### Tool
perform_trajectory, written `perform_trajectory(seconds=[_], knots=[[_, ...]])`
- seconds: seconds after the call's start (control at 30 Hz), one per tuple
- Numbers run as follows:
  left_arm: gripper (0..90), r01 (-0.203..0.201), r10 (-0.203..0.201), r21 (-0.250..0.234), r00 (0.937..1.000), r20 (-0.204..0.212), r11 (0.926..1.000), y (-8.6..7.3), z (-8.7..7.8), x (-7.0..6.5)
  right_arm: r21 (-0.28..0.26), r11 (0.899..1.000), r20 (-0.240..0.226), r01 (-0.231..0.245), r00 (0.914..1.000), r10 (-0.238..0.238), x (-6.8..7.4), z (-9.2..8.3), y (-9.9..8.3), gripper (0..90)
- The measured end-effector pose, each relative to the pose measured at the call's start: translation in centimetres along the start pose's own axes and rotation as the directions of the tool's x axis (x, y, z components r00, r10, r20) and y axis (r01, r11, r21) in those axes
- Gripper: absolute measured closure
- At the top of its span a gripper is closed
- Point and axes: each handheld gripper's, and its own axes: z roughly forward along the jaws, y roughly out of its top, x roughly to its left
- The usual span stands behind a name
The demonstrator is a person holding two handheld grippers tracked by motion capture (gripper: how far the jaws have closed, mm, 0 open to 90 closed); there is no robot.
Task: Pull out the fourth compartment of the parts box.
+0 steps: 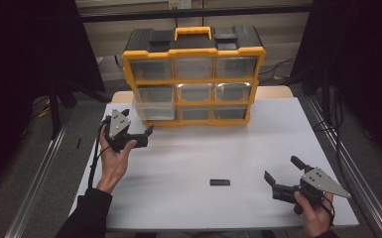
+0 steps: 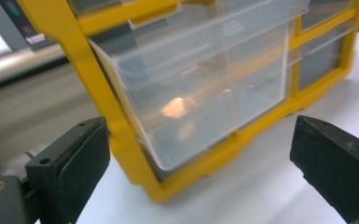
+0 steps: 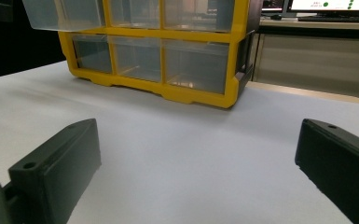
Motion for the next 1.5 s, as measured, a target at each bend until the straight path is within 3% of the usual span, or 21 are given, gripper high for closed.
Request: perform_trajectory(seconds=[0.07, 0.17, 0.37, 0.4, 0.53, 0.7, 0.77, 0.9, 0.97, 1.03, 1.13, 1.37, 1.5], knots=[[4.8, 0.068, -0.067, -0.031, 0.9975, 0.025, 0.9972, -0.2, -0.2, 0.1, -0.001, 1.000, 0.001, -0.001, 1.0000, 0.001, 0.0, 0.0, 0.0, 0.0], [4.8, 0.139, -0.137, -0.068, 0.9897, 0.044, 0.9879, -0.7, -0.5, -0.1, 0.000, 1.000, 0.001, -0.001, 1.0000, 0.001, 0.0, 0.0, 0.0, 0.0], [4.8, 0.151, -0.144, -0.085, 0.9863, 0.080, 0.9848, -1.5, -0.6, -0.4, 0.000, 1.000, 0.001, -0.001, 1.0000, 0.001, 0.0, 0.0, 0.0, 0.0], [4.8, 0.168, -0.160, -0.093, 0.9834, 0.085, 0.9815, -1.7, -0.6, -0.5, 0.000, 1.000, 0.001, -0.001, 1.0000, 0.001, 0.0, 0.0, 0.0, 0.0], [4.7, 0.194, -0.187, -0.112, 0.9799, 0.071, 0.9747, -2.3, -1.0, -0.8, 0.000, 1.000, 0.002, 0.001, 1.0000, -0.001, 0.0, 0.0, 0.0, 0.0], [5.1, 0.192, -0.184, -0.120, 0.9801, 0.076, 0.9741, -3.2, -1.7, -1.3, -0.003, 1.000, 0.003, -0.002, 1.0000, 0.002, 0.0, 0.0, 0.0, 0.0], [5.1, 0.231, -0.221, -0.123, 0.9709, 0.092, 0.9651, -3.7, -1.8, -1.6, -0.006, 1.000, 0.004, -0.003, 1.0000, 0.003, 0.1, 0.0, 0.0, 0.0], [5.1, 0.202, -0.194, -0.099, 0.9777, 0.080, 0.9744, -4.4, -2.1, -2.2, -0.007, 1.000, 0.004, 0.000, 1.0000, 0.000, 0.0, 0.0, 0.0, 0.0], [5.1, 0.229, -0.220, -0.104, 0.9716, 0.086, 0.9679, -4.7, -2.3, -2.6, -0.007, 1.000, 0.005, 0.000, 1.0000, 0.000, 0.1, 0.0, 0.0, 0.0], [5.1, 0.204, -0.196, -0.081, 0.9762, 0.094, 0.9757, -5.1, -2.5, -2.9, -0.002, 1.000, 0.002, -0.001, 1.0000, 0.001, 0.1, 0.0, 0.0, 0.0], [4.5, 0.212, -0.204, -0.076, 0.9732, 0.107, 0.9743, -5.2, -2.8, -3.3, -0.003, 1.000, 0.002, -0.002, 1.0000, 0.002, 0.1, 0.0, 0.0, 0.0], [4.3, 0.186, -0.179, -0.065, 0.9784, 0.104, 0.9804, -5.7, -4.0, -4.1, -0.006, 1.000, 0.006, -0.001, 1.0000, 0.002, 0.1, 0.0, 0.1, 0.0], [4.4, 0.220, -0.212, -0.081, 0.9723, 0.099, 0.9721, -6.0, -4.8, -4.4, -0.005, 1.000, 0.008, 0.000, 1.0000, 0.000, 0.1, -0.1, 0.1, 0.0]])
